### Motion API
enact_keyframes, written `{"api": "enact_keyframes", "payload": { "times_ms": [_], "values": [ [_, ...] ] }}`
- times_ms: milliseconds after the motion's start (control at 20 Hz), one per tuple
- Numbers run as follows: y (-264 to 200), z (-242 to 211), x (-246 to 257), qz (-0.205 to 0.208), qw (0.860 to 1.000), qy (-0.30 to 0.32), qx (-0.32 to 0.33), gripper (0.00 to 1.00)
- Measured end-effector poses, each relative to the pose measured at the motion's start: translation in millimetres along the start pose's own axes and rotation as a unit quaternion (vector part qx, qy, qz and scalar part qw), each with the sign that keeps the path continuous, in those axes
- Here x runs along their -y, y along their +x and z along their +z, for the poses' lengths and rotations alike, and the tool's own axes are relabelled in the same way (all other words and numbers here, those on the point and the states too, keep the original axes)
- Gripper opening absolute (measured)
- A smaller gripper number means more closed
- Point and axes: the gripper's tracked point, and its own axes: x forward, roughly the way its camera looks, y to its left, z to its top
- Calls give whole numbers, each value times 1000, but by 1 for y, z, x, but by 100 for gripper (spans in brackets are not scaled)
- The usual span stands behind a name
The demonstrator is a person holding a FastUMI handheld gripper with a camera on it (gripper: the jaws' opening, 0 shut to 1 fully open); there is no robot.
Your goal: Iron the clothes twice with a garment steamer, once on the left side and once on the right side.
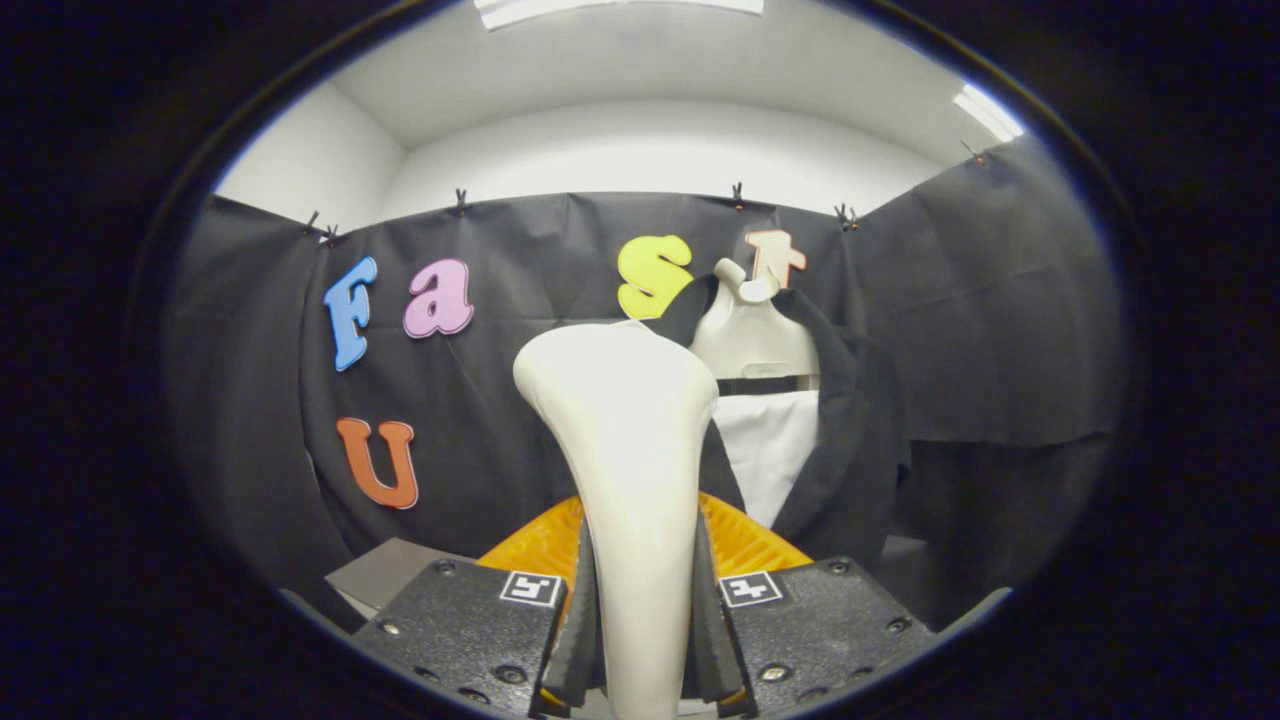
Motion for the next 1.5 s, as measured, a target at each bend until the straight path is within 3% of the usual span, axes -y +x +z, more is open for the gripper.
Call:
{"api": "enact_keyframes", "payload": {
  "times_ms": [350, 700, 1500],
  "values": [
    [44, -21, 18, -51, 997, -44, -26, 44],
    [60, -54, 21, -84, 989, -109, -48, 44],
    [42, -132, 47, -91, 979, -135, -120, 44]
  ]
}}
